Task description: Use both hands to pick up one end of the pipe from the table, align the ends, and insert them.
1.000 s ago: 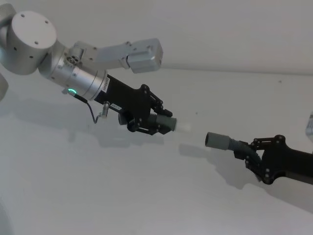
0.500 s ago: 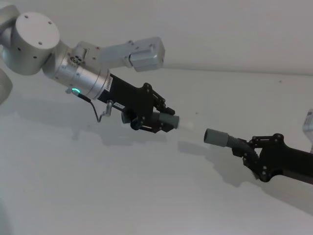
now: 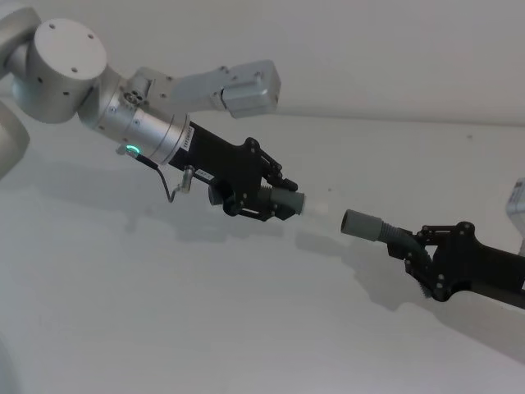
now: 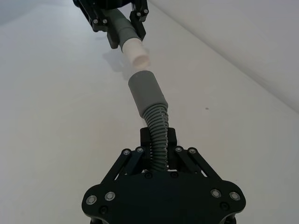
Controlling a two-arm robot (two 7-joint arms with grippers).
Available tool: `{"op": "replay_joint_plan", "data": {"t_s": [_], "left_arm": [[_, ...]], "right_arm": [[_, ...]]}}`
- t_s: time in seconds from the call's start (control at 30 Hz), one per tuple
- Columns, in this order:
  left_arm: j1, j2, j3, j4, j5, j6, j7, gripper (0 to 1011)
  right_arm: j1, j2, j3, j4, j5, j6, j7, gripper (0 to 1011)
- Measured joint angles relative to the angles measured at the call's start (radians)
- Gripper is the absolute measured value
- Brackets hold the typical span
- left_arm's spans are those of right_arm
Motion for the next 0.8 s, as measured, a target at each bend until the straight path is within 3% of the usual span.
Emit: {"op": "replay_joint_plan", "data": {"t_s": [0.8], "left_arm": [[-0.017,-0.014,0.021,0.027,-0.016,-0.024,-0.005,359]], "right_arm": [[0.005,0.007,-0.019,-0.007,0.018,0.011,-0.024,181]]}}
